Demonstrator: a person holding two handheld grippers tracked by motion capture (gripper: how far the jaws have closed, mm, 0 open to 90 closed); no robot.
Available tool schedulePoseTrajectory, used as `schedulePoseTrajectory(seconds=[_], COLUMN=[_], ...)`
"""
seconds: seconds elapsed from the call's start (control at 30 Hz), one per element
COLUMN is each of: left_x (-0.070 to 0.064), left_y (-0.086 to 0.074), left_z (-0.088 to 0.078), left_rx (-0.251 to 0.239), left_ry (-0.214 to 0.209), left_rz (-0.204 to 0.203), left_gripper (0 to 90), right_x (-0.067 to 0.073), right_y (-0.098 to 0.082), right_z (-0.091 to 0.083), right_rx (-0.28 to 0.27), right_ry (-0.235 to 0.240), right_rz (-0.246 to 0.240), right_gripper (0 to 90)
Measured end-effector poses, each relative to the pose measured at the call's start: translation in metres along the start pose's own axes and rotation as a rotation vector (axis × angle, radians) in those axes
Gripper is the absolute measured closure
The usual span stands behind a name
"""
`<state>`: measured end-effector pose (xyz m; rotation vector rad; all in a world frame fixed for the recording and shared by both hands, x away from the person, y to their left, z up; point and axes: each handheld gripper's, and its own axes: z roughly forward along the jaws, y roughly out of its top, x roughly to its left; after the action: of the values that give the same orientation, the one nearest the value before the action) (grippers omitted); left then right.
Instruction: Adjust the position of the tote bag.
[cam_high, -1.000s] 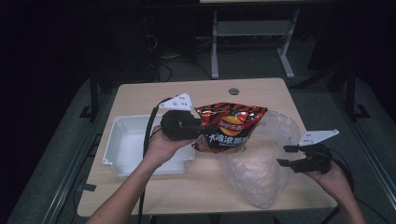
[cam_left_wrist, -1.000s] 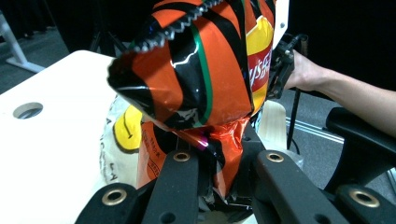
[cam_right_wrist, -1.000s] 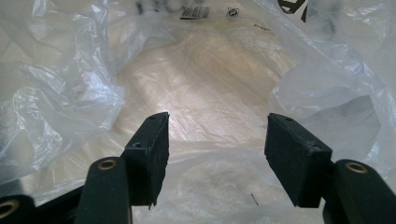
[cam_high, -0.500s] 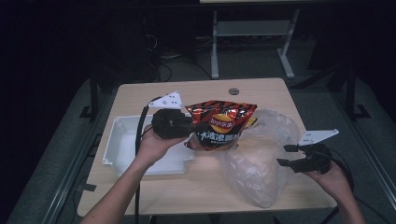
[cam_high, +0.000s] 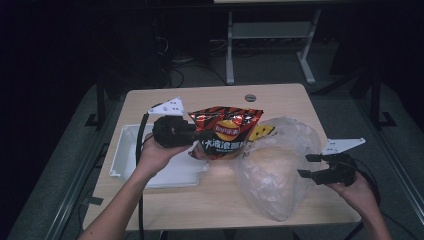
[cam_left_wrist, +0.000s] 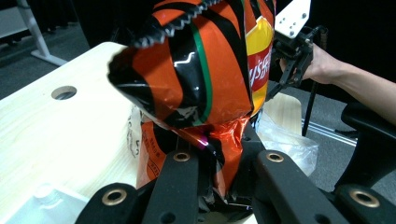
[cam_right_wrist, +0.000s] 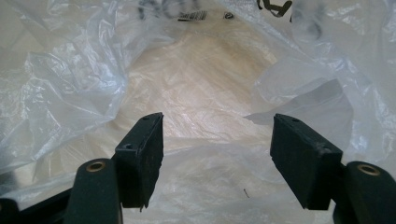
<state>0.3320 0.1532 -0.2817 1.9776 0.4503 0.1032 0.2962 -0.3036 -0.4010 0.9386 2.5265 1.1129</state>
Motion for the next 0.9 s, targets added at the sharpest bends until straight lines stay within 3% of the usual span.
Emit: schedulePoseTrajectory(seconds=[0.43,0.9], left_x=[0.007,0.016], left_y=[-0.003,-0.011], left_z=[-0.008,-0.035], left_rx=[-0.003,-0.018], left_ry=[0.002,0.04], left_rz=[-0.008,-0.032], left_gripper=[82.5,82.5], right_x=[-0.002,-0.004], right_y=[0.0,-0.001], right_z=[-0.002,-0.008], right_rx=[0.001,-0.012], right_ry=[-0.016,-0.029], right_rz=[0.01,0.018], right_gripper=[31.7,30.2])
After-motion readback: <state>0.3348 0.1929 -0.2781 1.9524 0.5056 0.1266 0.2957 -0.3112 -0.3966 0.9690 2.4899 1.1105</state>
